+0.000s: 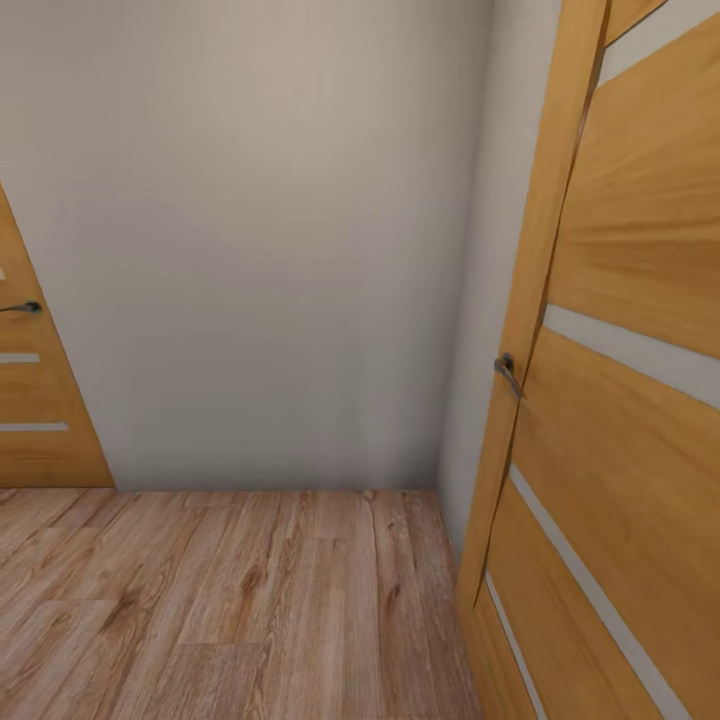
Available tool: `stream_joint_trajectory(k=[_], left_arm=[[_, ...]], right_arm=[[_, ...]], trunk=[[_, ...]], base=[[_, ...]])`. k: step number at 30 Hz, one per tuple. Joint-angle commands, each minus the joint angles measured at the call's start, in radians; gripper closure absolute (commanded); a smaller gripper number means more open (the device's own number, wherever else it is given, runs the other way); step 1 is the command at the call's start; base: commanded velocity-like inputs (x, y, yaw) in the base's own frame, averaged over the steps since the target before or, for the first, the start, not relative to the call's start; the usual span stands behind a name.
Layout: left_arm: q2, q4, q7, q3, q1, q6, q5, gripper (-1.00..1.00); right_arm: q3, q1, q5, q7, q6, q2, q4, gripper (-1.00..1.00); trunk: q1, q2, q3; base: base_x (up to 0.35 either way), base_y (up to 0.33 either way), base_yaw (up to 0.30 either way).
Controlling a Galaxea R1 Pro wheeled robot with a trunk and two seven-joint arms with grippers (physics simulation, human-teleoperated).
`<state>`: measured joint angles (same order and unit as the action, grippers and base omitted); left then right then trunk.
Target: Move the two storage containers from the living room to the garage. In the garage, place one container on the floor and stack the other container on top of it (either order is fine).
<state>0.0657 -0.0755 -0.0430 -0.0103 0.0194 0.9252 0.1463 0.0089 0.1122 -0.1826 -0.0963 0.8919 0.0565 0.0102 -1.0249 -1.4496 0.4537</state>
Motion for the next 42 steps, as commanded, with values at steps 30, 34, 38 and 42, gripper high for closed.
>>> stream_joint_trajectory(k=[30,34,38,42], left_arm=[[-0.003,0.050,-0.006,0.006,-0.001,0.003,0.002,-1.00],[0.000,0.071,-0.005,0.006,-0.001,0.004,0.002,-1.00],[-0.001,0.077,0.003,0.007,-0.001,0.004,0.003,-1.00],[0.000,0.078,0.006,0.007,-0.001,0.001,0.002,-1.00]], right_arm=[[0.003,-0.017,-0.012,0.110,0.001,-0.013,-0.177,-1.00],[0.004,-0.019,-0.015,0.108,0.001,-0.014,-0.224,-1.00],[0.007,-0.020,-0.018,0.104,0.001,-0.015,-0.233,-1.00],[0.015,-0.020,-0.044,0.103,0.001,-0.014,-0.232,-1.00]], trunk=[[0.000,0.000,0.001],[0.000,0.000,0.001],[0.000,0.000,0.001],[0.000,0.000,0.001]], base=[[0.000,0.000,0.000],[0.000,0.000,0.000],[0.000,0.000,0.000],[0.000,0.000,0.000]])
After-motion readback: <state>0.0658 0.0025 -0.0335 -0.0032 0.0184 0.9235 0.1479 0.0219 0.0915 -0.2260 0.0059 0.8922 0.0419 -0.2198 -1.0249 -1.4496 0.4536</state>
